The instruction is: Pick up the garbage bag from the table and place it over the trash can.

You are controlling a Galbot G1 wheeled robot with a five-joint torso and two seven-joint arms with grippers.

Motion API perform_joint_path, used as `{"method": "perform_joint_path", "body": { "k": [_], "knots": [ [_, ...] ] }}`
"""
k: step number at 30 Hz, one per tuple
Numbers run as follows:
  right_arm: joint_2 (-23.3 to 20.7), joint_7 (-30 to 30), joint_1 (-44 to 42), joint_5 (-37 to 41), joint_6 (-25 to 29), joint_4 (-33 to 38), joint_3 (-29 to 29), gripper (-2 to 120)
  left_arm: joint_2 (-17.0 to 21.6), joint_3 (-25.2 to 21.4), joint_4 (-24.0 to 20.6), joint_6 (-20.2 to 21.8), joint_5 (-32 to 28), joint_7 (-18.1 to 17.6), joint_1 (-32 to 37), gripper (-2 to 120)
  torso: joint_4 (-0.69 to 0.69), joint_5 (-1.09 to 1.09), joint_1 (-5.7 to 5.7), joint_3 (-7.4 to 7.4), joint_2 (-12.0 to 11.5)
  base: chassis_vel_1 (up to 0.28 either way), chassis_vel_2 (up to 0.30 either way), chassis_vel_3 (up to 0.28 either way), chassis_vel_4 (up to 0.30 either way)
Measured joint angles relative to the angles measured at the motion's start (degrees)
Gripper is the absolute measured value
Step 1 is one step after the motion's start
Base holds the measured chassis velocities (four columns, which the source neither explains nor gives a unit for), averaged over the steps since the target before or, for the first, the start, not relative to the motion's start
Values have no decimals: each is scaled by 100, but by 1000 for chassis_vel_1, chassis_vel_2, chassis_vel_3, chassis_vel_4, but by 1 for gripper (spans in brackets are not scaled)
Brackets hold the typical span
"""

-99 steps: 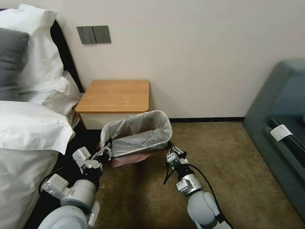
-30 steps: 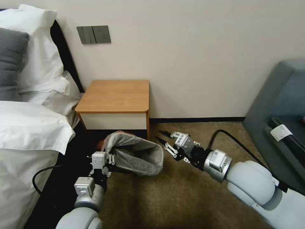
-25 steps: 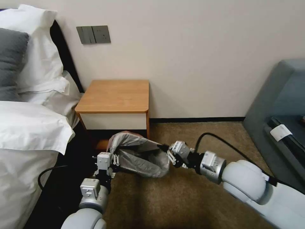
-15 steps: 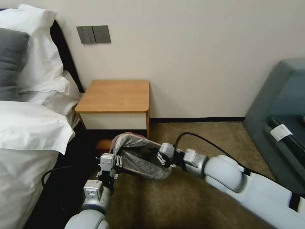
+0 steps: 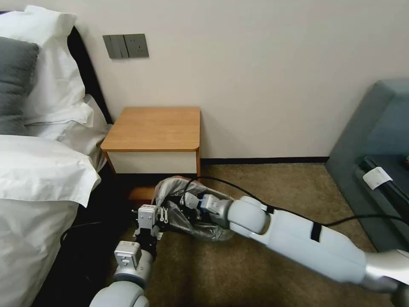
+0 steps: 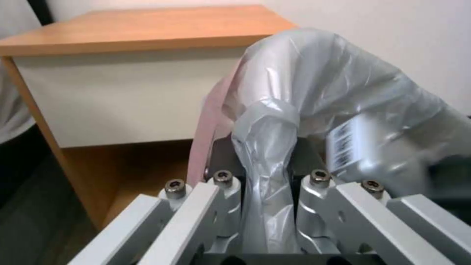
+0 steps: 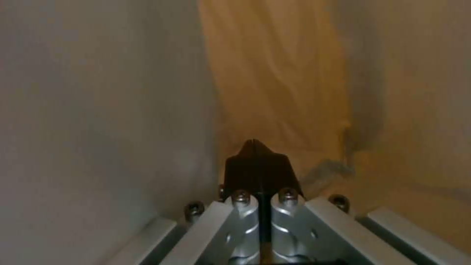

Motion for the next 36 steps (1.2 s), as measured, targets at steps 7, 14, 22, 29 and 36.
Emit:
{"method": "perform_joint_path", "body": {
  "k": [7,14,22,29,36],
  "knots": [
    [238,46,130,-85,-27,-438,-229,0,-36,155,-198,0,142,-14,71,11,-1,0,0,0,0,0,0,0,0],
    [393,83,252,-96,-49,-646,-292,0,-72,296,-285,0,308,-41,141,11,-1,0,0,0,0,0,0,0,0],
    [408,162,164,-96,-42,-636,-296,0,-70,268,-303,1,332,-61,139,11,0,1,0,0,0,0,0,0,0],
    [-30,244,-296,-22,-29,217,206,0,-87,22,-48,44,14,-190,-1,11,0,0,0,-1,0,0,0,0,0],
    [-886,190,-1275,-118,142,1337,1271,0,-97,-222,22,241,-593,-396,-102,11,-2,0,-1,-1,0,0,0,0,0]
  ]
}}
